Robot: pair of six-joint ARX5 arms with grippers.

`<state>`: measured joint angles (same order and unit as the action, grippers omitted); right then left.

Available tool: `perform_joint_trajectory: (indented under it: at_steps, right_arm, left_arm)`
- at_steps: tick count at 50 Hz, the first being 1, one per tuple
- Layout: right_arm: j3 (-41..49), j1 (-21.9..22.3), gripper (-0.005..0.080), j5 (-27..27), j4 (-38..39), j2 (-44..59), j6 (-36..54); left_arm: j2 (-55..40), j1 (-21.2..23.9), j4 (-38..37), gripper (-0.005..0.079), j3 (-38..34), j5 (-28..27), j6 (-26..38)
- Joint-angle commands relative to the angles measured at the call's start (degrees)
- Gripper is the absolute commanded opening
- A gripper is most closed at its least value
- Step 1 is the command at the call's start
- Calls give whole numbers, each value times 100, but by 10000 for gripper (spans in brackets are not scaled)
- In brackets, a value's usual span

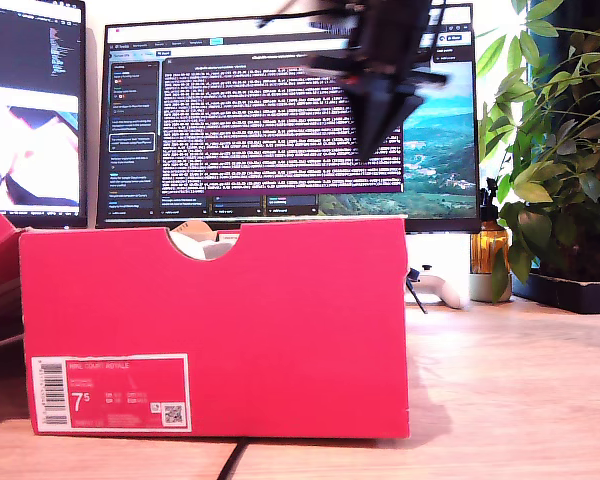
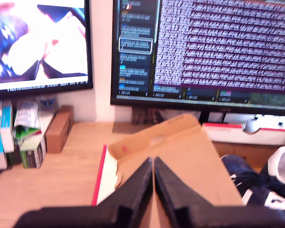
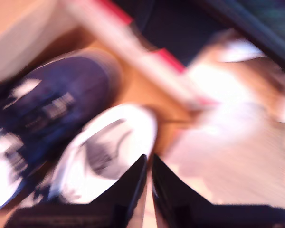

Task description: Pack the blue shoes by picking the first shoe and placing it inside the red shoebox, left side, then picking and rotating the second shoe and placing it in the shoebox

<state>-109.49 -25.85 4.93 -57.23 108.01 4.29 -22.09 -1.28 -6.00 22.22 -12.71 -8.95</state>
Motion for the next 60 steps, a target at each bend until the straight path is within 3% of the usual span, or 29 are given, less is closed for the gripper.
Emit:
perform_joint_trajectory:
  at_steps: [1, 16, 45, 60]
  right_arm:
    - [-11, 286, -13, 15, -7, -350, -94]
    - [470, 1200, -13, 9, 251, -1132, -149]
    - [5108, 2299, -13, -61, 3392, -4291, 407]
    - [6172, 3117, -13, -1058, 4028, -5412, 649]
  left_arm:
    - [-2, 0, 48, -20, -166, -50, -4]
    - [-2, 0, 138, -20, -232, -160, -17]
    - [9, 0, 184, -20, -306, -61, -4]
    - [7, 0, 188, -20, -319, 166, 175]
